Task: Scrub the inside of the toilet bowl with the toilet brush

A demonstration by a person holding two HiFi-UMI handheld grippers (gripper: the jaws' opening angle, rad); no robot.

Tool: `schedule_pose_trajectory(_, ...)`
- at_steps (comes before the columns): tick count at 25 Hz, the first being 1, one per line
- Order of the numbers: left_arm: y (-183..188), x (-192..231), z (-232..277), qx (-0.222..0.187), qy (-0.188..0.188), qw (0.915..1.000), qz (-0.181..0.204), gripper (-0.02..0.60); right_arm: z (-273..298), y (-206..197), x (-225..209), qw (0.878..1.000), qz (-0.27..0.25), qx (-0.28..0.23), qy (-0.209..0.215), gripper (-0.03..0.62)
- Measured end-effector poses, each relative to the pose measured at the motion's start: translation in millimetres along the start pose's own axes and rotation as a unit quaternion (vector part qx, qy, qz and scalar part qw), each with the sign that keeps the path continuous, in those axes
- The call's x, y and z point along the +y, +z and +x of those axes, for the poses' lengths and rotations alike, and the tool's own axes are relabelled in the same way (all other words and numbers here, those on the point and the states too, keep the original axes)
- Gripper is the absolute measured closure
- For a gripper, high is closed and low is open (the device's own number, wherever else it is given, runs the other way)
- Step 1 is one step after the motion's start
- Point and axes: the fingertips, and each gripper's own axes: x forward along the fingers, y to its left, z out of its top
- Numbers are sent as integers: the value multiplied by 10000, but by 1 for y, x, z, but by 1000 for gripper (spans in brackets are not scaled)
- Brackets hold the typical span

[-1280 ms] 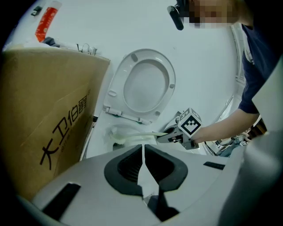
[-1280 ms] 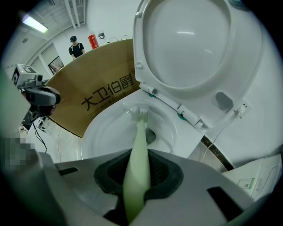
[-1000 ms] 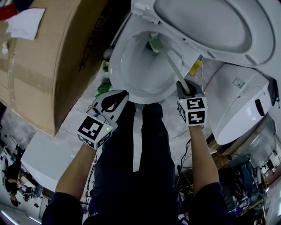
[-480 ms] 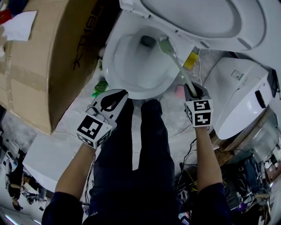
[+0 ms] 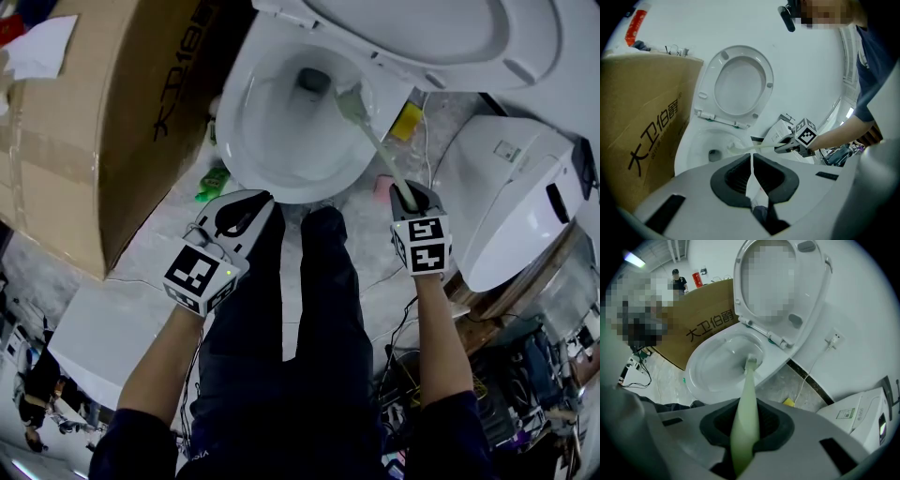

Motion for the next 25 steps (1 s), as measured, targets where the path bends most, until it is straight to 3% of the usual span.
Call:
schedule_pose_trajectory(9,-7,0,-6,-68,63,9999,-103,540,3,-26,39,9989,-211,237,338,531)
schedule_pose_trajectory(25,-19,13,-21,-64,166,9997,-183,538,0,-46,100,9956,-118,451,810,531)
